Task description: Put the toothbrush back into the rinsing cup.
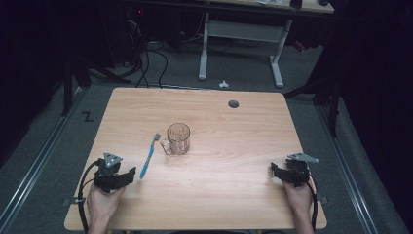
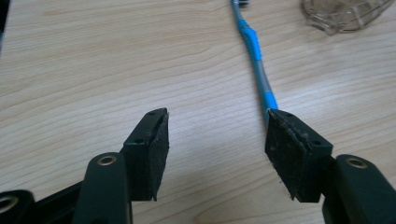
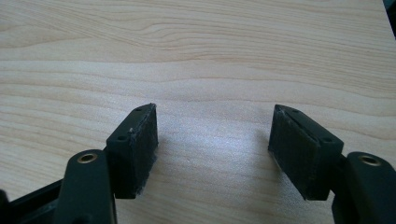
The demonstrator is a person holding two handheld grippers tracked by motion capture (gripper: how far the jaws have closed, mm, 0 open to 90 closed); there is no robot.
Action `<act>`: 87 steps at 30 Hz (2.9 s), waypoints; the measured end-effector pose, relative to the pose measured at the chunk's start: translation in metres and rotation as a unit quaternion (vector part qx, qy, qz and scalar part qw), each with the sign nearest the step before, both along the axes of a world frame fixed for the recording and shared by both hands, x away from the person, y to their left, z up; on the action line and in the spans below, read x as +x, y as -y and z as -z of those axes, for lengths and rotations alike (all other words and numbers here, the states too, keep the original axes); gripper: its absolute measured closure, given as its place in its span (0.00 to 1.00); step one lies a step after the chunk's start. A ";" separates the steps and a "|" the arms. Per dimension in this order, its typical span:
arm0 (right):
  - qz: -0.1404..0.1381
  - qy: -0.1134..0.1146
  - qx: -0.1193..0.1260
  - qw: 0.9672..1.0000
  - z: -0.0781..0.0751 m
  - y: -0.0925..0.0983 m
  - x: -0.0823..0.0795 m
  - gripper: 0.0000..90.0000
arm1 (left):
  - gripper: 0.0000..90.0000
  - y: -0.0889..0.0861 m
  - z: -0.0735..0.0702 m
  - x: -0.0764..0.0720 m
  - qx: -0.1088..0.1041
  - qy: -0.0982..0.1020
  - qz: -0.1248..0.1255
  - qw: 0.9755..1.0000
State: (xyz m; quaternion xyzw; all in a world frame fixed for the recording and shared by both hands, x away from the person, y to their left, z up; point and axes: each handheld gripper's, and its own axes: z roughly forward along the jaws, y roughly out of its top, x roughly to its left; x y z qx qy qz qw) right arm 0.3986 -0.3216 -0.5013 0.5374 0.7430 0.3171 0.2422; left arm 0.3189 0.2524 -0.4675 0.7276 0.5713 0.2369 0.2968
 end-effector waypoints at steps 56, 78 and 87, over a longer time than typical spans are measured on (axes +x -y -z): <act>-0.002 0.000 0.001 1.000 0.000 0.000 0.000 0.36 | 0.56 0.041 -0.027 0.063 0.011 -0.078 0.036 0.996; -0.001 0.000 0.002 1.000 0.000 0.001 0.000 0.36 | 0.56 0.048 -0.031 0.086 0.027 -0.100 0.032 0.994; -0.002 0.000 0.002 1.000 0.000 0.001 0.000 0.36 | 0.56 0.050 -0.030 0.096 0.035 -0.115 0.026 0.992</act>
